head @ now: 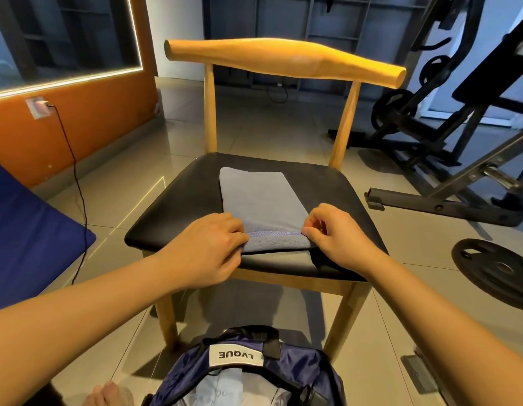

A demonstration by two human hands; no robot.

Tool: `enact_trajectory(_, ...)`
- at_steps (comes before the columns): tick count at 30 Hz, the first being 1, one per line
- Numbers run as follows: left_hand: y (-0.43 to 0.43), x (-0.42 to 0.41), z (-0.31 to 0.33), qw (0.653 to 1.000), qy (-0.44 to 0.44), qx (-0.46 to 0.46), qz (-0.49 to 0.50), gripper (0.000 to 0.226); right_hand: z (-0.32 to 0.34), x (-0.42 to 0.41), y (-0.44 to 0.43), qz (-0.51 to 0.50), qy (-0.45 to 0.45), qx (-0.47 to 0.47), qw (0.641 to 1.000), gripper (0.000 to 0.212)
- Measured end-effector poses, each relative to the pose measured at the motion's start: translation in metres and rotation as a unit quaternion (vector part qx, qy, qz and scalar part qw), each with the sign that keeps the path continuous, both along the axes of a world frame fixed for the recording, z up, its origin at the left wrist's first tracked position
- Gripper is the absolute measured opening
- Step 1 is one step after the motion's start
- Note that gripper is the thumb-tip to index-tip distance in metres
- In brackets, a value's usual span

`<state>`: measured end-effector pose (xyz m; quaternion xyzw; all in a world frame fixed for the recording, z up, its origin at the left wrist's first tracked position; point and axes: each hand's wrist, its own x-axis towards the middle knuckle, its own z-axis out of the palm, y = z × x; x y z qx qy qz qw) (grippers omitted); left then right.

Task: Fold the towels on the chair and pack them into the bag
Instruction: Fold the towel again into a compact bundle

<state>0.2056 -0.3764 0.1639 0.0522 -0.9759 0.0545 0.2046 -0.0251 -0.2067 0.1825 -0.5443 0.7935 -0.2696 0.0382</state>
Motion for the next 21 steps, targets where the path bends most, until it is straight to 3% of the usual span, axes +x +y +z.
enact_trajectory(5,-0.005,0.0,0.004,0.999,0.023,0.033,0.025,0.026,0.005,-0.006,0.009,0.041,0.014,0.041,0.998,0.017)
enact_trajectory(7,-0.004,-0.002,0.007,0.996,0.038,0.073,0.044,0.025,0.005,-0.008,0.01,0.055,0.03,0.062,0.996,0.029)
enact_trajectory(9,-0.003,-0.003,0.007,0.987,0.063,0.129,0.069,0.022,0.005,-0.008,0.009,0.06,0.036,0.051,0.996,0.023)
enact_trajectory(12,-0.002,-0.004,0.007,0.964,0.081,0.224,0.114,0.015,0.009,-0.009,0.005,0.052,0.006,0.053,0.997,0.019)
enact_trajectory(18,0.001,-0.006,0.014,0.917,0.04,0.358,0.172,0.002,0.015,-0.004,-0.001,0.044,-0.029,0.1,0.994,0.034)
enact_trajectory(21,-0.004,-0.007,0.019,0.884,0.042,0.415,0.214,0.008,0.012,0.002,-0.01,0.023,-0.035,0.119,0.992,0.044)
